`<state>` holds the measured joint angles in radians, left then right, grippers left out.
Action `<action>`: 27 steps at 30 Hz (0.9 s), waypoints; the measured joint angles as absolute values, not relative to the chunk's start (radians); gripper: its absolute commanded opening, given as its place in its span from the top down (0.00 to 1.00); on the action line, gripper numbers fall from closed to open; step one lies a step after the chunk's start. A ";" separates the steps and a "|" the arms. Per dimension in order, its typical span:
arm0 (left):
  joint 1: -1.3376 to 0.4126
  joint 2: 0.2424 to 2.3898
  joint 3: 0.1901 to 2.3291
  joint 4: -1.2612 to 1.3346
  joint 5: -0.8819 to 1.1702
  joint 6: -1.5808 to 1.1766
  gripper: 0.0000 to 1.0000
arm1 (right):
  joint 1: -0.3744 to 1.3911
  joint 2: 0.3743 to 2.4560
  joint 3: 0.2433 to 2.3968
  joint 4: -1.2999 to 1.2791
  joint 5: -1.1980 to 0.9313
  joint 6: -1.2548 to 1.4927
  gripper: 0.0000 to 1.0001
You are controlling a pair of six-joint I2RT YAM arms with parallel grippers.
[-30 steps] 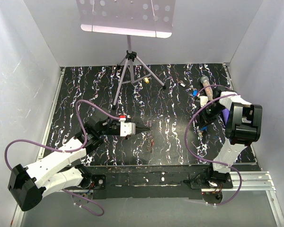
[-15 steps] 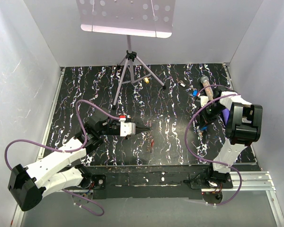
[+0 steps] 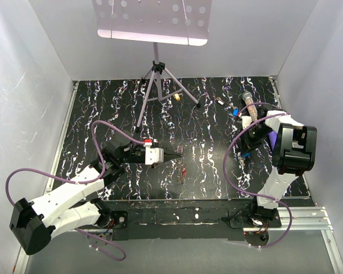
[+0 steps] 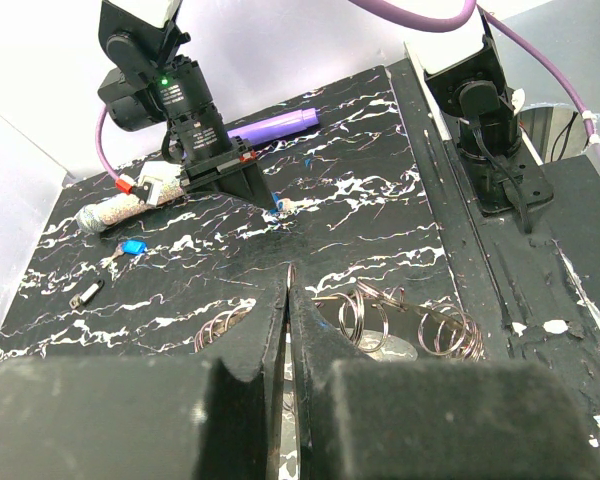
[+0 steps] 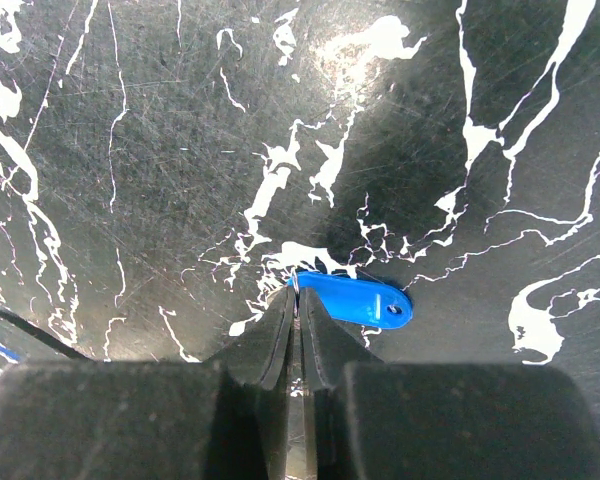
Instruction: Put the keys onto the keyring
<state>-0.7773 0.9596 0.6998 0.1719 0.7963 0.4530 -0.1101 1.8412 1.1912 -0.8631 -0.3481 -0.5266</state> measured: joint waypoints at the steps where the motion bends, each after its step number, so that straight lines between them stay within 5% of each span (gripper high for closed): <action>1: -0.777 0.960 0.700 0.172 0.796 0.453 1.00 | -0.110 1.841 1.191 -0.863 -0.348 -0.526 0.88; 16: -0.777 0.960 0.700 0.171 0.796 0.453 1.00 | -0.110 1.852 1.196 -0.864 -0.360 -0.527 0.87; 27: -0.778 0.960 0.700 0.171 0.796 0.453 1.00 | -0.110 1.853 1.197 -0.865 -0.364 -0.527 0.99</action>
